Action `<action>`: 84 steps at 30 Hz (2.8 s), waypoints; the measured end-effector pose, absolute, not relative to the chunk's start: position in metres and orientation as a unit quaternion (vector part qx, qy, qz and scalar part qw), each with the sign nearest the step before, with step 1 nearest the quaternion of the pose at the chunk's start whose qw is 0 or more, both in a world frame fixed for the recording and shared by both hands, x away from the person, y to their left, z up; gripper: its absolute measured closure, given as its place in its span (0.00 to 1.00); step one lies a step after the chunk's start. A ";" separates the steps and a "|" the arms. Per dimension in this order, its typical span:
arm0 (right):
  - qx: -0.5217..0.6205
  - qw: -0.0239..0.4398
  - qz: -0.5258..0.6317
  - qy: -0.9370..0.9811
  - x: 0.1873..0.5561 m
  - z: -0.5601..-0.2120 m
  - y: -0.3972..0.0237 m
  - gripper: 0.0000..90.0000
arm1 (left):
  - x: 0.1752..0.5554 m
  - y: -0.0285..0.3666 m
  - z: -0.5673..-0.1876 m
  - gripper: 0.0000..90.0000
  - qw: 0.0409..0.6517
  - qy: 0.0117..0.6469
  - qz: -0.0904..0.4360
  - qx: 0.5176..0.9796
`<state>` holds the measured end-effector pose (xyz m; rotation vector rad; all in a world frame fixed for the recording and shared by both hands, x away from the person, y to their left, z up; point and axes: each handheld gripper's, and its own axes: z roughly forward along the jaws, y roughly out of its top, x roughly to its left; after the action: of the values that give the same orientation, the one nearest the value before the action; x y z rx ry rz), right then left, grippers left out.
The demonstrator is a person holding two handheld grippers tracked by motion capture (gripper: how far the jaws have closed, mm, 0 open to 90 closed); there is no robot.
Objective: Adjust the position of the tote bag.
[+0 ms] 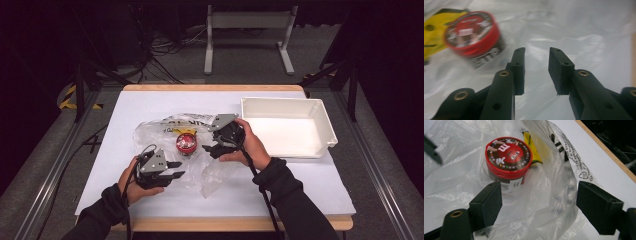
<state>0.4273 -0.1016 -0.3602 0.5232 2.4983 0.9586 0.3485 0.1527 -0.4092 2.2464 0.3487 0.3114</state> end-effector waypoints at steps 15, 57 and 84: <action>0.155 0.226 0.316 0.908 0.423 -0.367 -0.100 0.39 | 0.360 0.135 -0.444 0.66 0.333 0.158 0.121 0.922; 0.219 0.263 0.383 0.858 0.421 -0.324 -0.136 0.22 | 0.361 0.166 -0.383 0.56 0.488 0.153 0.127 0.850; 0.237 0.249 0.417 0.841 0.415 -0.345 -0.118 0.21 | 0.338 0.092 -0.427 0.64 0.392 0.118 0.095 0.907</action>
<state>0.4148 -0.1181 -0.3453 0.6458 2.2922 1.1372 0.3378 0.0917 -0.4265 2.3038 0.3006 0.2412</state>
